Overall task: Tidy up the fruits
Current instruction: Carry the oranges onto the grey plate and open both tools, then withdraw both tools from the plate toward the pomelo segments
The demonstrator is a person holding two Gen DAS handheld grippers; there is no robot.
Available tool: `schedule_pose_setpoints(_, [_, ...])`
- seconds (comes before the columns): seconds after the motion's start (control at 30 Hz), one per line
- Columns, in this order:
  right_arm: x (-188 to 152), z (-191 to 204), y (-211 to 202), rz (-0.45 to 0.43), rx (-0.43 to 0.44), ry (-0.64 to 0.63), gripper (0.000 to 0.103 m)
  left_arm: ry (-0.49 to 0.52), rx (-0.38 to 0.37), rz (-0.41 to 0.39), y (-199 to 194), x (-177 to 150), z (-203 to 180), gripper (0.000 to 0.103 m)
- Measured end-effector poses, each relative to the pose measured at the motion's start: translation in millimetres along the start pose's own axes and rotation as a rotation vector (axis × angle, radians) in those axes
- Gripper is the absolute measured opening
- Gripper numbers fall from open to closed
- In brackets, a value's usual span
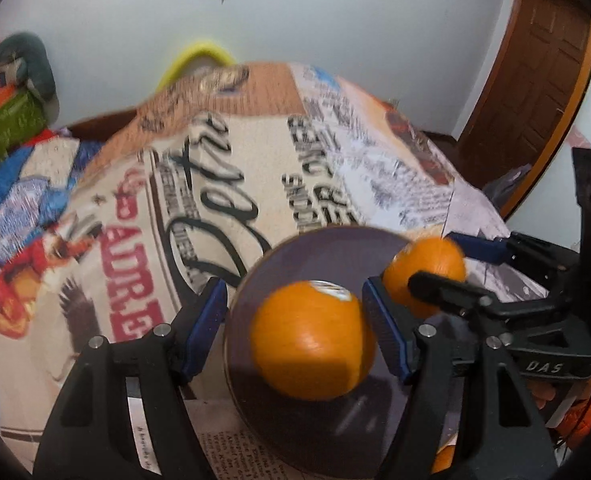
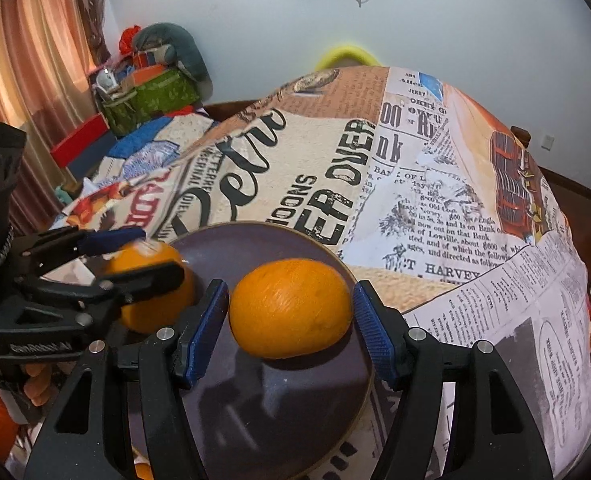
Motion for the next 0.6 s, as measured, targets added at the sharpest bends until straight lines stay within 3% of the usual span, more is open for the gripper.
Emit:
schedule_pose_setpoints(0.3, [-2,9,-31,-0.043,-0.003,0.001,0.062,-0.011,0.019,-0.046,-39,3,-2,0.071])
schedule_pose_setpoints(0.6, [-4,29,-87,-0.127,-0.028,-0.022,0.065,0.003,0.038,-0.089,-94,-11,-11,0.071])
Point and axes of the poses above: each gripper's, at about its wrist camera, not at the fingertips, and y roughly the way its jaws point, z to its left, x to its top, the point moved 2 cm from there along y, roughly the way its jaws point, and after that the axes turned 1 degree about -y, right-handed, at the moved point
